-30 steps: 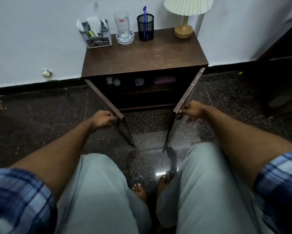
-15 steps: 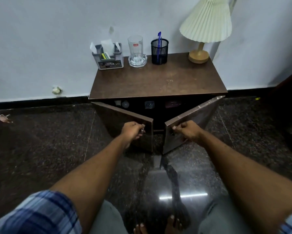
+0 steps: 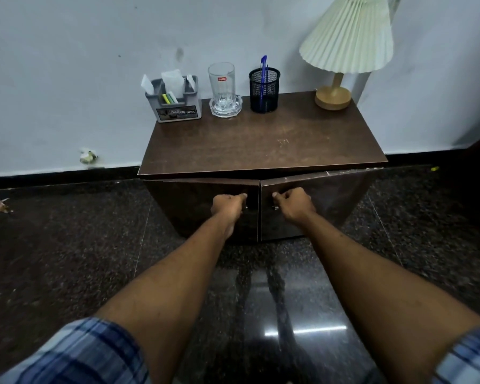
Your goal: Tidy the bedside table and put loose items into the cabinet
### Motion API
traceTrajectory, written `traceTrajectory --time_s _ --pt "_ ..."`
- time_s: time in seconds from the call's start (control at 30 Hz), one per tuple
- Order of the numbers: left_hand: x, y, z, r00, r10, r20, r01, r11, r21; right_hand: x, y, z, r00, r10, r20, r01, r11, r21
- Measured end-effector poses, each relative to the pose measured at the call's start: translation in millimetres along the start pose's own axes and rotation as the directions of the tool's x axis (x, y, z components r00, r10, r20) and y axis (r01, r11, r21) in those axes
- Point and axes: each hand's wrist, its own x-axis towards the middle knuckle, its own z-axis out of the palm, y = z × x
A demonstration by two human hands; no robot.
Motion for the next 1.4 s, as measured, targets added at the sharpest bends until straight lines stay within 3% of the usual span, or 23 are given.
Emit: traceTrajectory --time_s 0.53,0.67,0.77,0.87,0.97,1.07,1.2,1.4 --pt "14 19 8 1.0 0.001 -0.01 -0.001 1.0 0.02 26 -10 11 0.996 0.047 -0.077 -0.046 0.999 0.017" --pt "12 16 7 0.997 0.073 -0.011 -0.071 0.992 0.107 25 -13 11 0.995 0.052 -0.09 -0.054 0.999 -0.011" --pt "3 7 7 0.981 0.192 0.036 -0.194 0.941 0.279 22 -15 11 0.994 0.052 -0.093 -0.056 0.997 -0.043" --pt "-8 3 4 0.972 0.218 0.09 -0.235 0.926 0.295 18 -16 6 0.999 0.026 -0.023 -0.027 0.997 -0.067" --pt "-16 4 0 0.952 0.187 0.244 -0.232 0.958 0.169 11 -17 -3 0.995 -0.025 0.098 0.033 0.996 -0.082" --pt "-27 11 -7 0.909 0.18 0.376 -0.256 0.953 0.163 2 -16 -12 0.974 -0.11 0.2 0.124 0.991 -0.058" --pt "-49 30 -16 0.903 0.221 0.368 -0.32 0.918 0.235 -17 -19 -28 0.924 -0.187 0.335 0.195 0.981 0.007" --pt "-91 65 -33 0.871 0.303 0.386 -0.416 0.873 0.253 -54 -44 -64 0.93 -0.258 0.263 0.285 0.956 -0.07"
